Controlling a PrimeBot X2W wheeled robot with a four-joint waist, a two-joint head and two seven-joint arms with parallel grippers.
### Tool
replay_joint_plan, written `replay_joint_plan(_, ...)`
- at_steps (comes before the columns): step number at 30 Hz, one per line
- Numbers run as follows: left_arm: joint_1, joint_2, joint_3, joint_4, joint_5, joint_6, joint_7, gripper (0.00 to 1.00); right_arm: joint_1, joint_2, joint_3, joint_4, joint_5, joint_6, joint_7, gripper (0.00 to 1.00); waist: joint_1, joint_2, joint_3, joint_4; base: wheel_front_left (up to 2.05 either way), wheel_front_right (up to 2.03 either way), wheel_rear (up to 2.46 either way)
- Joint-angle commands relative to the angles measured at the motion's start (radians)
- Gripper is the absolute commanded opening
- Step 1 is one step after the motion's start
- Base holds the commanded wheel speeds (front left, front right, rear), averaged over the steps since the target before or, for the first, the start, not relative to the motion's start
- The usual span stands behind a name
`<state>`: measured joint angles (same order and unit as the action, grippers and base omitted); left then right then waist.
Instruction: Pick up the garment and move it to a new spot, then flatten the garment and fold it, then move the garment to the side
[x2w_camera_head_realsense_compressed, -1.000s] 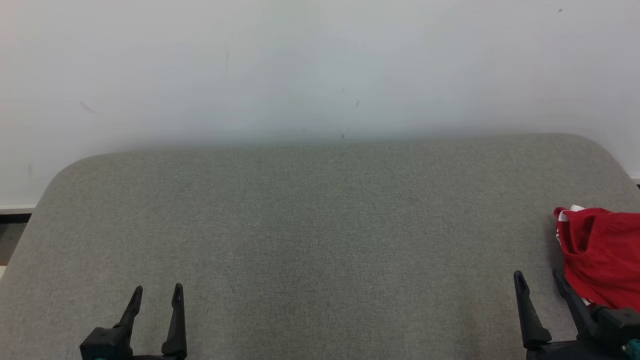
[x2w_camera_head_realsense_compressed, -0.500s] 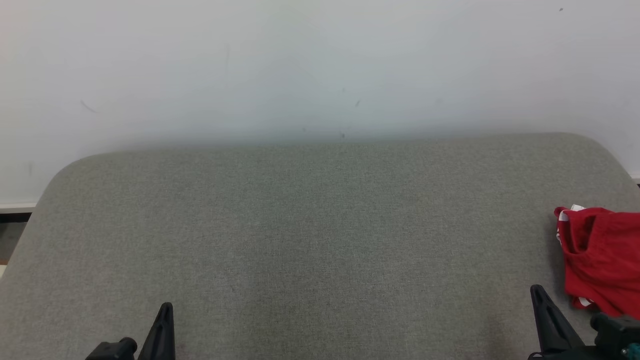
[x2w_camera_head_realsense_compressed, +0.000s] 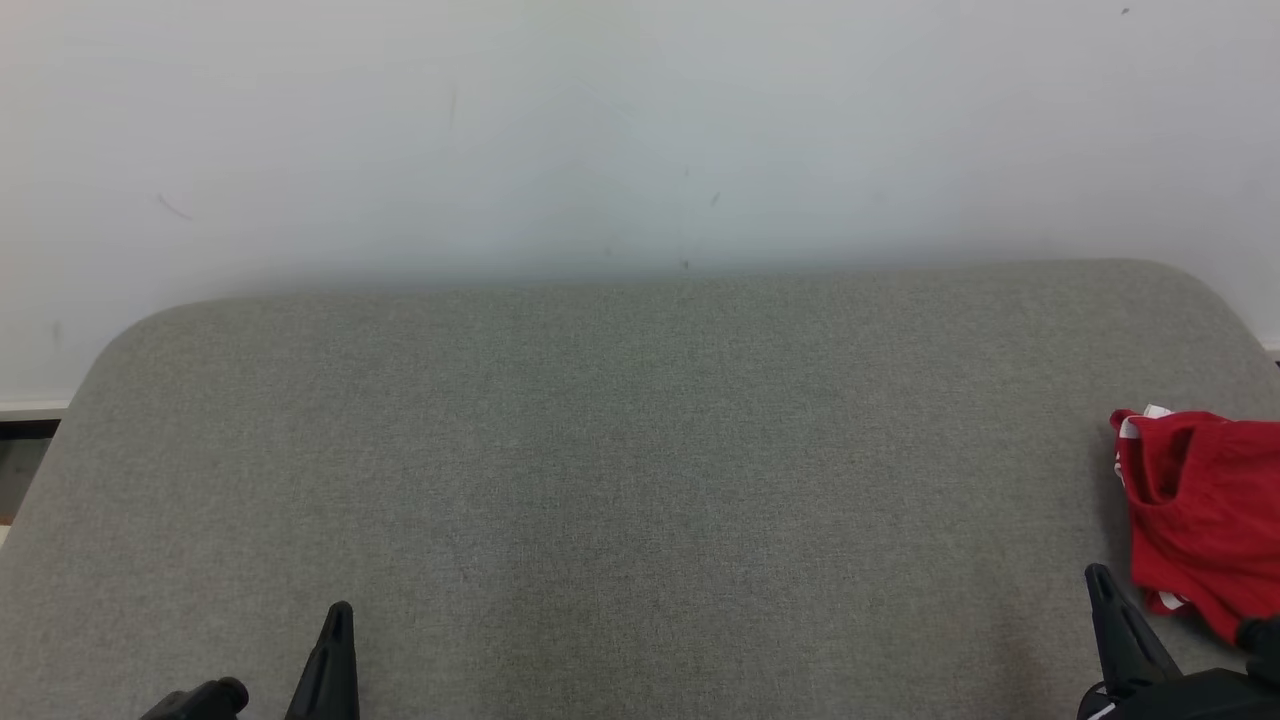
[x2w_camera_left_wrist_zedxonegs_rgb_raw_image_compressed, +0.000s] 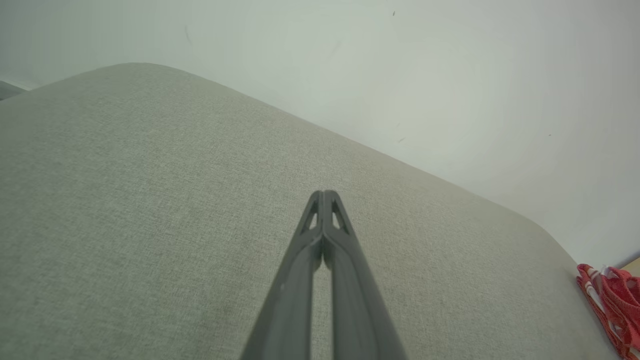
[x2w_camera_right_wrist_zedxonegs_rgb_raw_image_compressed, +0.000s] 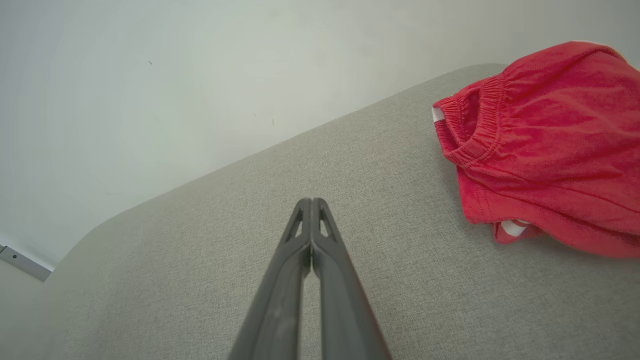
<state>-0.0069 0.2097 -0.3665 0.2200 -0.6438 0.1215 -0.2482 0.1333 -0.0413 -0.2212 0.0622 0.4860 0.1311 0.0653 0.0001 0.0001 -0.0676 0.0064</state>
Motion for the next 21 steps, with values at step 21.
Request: replay_joint_plan(21,0.022,-0.045,0.055,-0.073,-0.301,-0.081,0.007,0.00,-0.069,-0.009,-0.071,0.025,0.353,0.000,0.122,0.00,0.0000,-0.0001,0.014,-0.001,0.00,0.00,0.00)
